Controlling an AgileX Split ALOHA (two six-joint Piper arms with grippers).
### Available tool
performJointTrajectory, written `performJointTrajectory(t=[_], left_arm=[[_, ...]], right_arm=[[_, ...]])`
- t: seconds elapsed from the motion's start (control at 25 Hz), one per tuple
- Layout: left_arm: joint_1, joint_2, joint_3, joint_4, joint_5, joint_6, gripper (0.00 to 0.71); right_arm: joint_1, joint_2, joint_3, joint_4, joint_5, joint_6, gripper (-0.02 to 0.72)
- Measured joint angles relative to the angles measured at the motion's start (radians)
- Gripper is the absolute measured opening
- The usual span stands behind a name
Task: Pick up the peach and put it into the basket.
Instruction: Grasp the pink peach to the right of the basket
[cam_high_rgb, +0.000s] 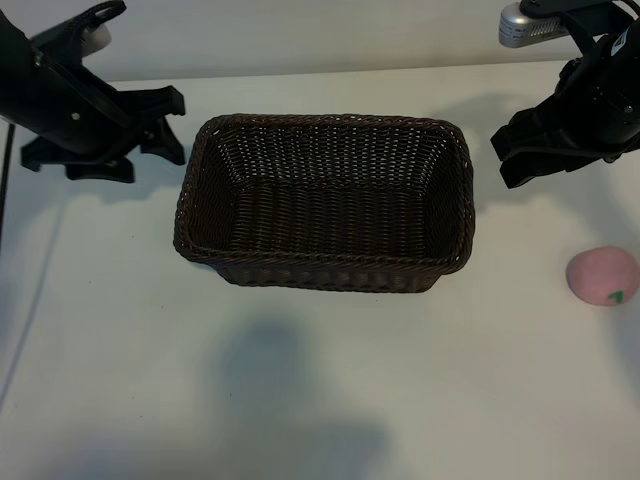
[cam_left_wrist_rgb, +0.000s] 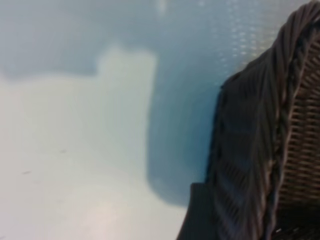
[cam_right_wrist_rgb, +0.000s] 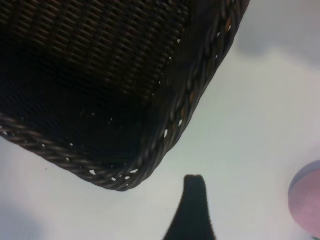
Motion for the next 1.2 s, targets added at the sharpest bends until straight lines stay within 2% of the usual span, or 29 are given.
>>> performJointTrajectory(t=[0.4,0.6,0.72,1.04,1.2], left_arm=[[0.000,-0.002,-0.207,0.311,0.285,-0.065,0.587],[0.016,-0.027,-0.230,0.347,0.355,-0.029,0.587],[0.065,-0.061,-0.230,0.347,0.355,0.001,0.587],[0.239,-0.171,-0.230,0.305,0.395,0.107,0.587],[0.286,-0.234,-0.230,0.236,0.388,0.148,0.587]], right_arm=[[0.000,0.000,0.000,0.000,0.003,0.000,0.595],[0.000,0.000,0.000,0.000,0.005,0.000,0.595],[0.000,0.000,0.000,0.000,0.010,0.000,0.595],[0.000,0.000,0.000,0.000,0.012,0.000,0.595],[0.000,0.000,0.000,-0.001,0.012,0.000,0.595]])
